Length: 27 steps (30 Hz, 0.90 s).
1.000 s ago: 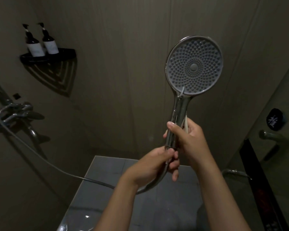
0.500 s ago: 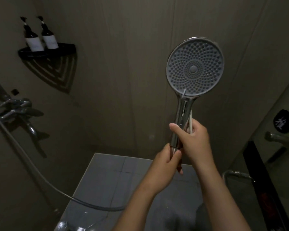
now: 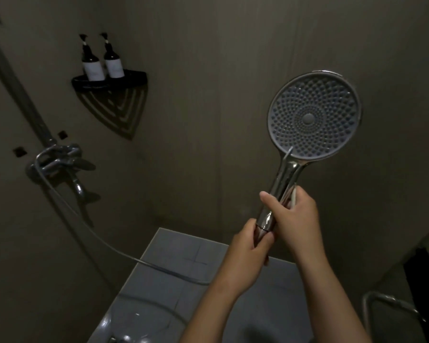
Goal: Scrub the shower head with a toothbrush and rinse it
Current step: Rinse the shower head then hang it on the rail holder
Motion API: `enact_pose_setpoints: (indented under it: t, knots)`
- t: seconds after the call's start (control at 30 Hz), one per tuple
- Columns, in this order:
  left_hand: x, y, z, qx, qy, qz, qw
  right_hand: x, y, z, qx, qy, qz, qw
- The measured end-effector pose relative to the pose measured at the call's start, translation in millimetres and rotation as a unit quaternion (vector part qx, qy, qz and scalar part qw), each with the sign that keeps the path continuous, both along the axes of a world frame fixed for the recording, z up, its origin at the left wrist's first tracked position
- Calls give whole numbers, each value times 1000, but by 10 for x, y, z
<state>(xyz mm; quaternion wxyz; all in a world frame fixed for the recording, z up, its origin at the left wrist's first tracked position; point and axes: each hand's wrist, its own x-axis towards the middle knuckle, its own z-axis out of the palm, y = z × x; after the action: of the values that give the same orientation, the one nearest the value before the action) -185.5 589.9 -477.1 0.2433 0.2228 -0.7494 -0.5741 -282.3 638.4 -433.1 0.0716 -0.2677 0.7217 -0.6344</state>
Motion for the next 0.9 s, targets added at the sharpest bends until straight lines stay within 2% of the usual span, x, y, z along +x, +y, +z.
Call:
enact_pose_setpoints:
  t: [0.2,0.47,0.9]
  knots:
    - [109,-282,-67,40,12,55,998,99,-393,22,-7,14,107,994]
    - [442,-887,-103,60,46,73,994,323,-1114,-46,-34,-80,292,953]
    - [1090,-2854,-283,146,42,51,987,921,-3018,-212,-10,-95,369,924]
